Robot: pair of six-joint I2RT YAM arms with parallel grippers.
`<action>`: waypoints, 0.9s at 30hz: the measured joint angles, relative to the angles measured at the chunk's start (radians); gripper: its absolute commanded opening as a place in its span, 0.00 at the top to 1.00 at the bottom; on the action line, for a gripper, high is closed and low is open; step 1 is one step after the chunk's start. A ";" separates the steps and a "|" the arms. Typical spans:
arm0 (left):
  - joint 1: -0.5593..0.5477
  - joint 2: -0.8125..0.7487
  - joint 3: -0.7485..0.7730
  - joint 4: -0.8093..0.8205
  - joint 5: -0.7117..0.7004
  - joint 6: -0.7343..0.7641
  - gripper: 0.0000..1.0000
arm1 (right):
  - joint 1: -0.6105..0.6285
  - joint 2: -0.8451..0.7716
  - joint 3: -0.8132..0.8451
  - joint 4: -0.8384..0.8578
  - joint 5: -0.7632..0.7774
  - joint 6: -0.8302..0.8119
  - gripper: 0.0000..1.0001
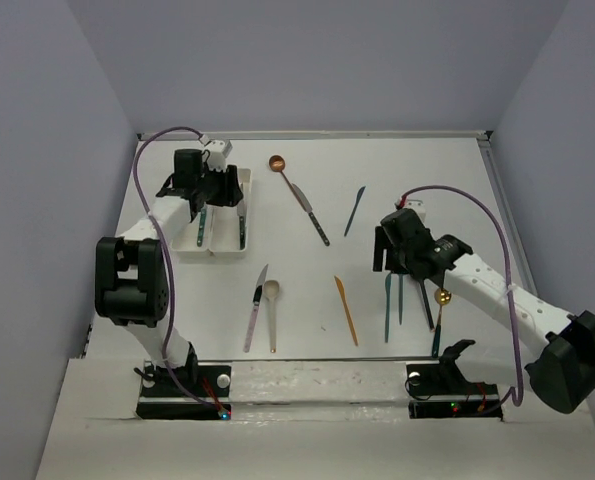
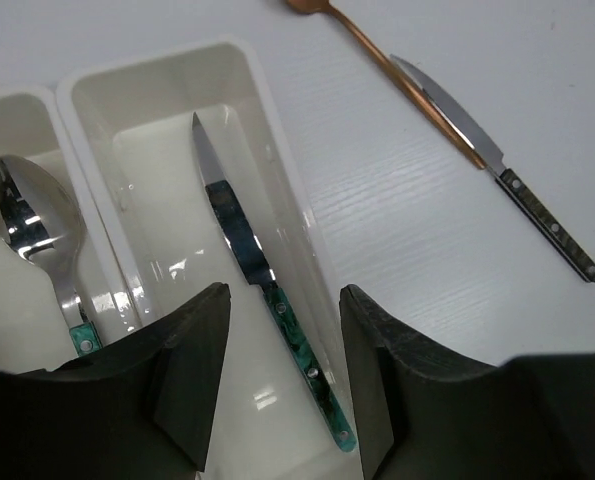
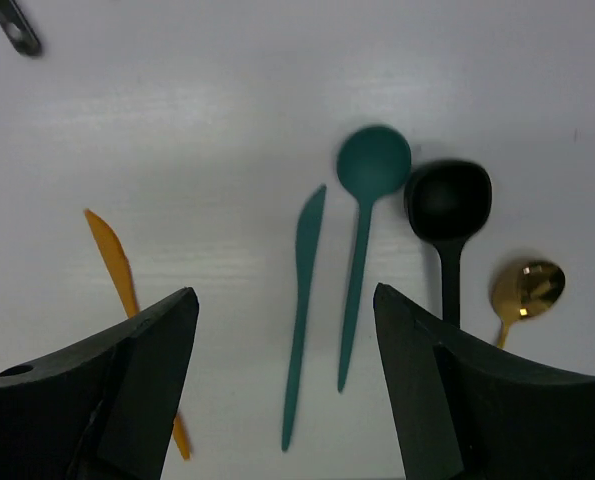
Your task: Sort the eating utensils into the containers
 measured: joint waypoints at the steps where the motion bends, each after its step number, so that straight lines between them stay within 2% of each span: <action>1: 0.000 -0.018 0.000 0.000 0.006 0.000 0.40 | 0.000 0.002 0.007 -0.058 -0.011 0.013 0.23; 5: 0.000 -0.118 0.000 0.000 0.026 0.014 0.36 | -0.012 0.085 0.103 -0.292 -0.027 0.050 0.20; 13: 0.033 -0.331 -0.105 0.019 0.040 0.081 0.32 | -0.160 0.317 0.148 -0.461 -0.024 0.075 0.22; 20: 0.051 -0.359 -0.154 0.021 0.057 0.100 0.32 | -0.209 0.417 0.168 -0.458 -0.039 0.060 0.29; 27: 0.056 -0.401 -0.159 0.026 0.075 0.110 0.31 | -0.235 0.446 0.205 -0.394 -0.042 0.022 0.28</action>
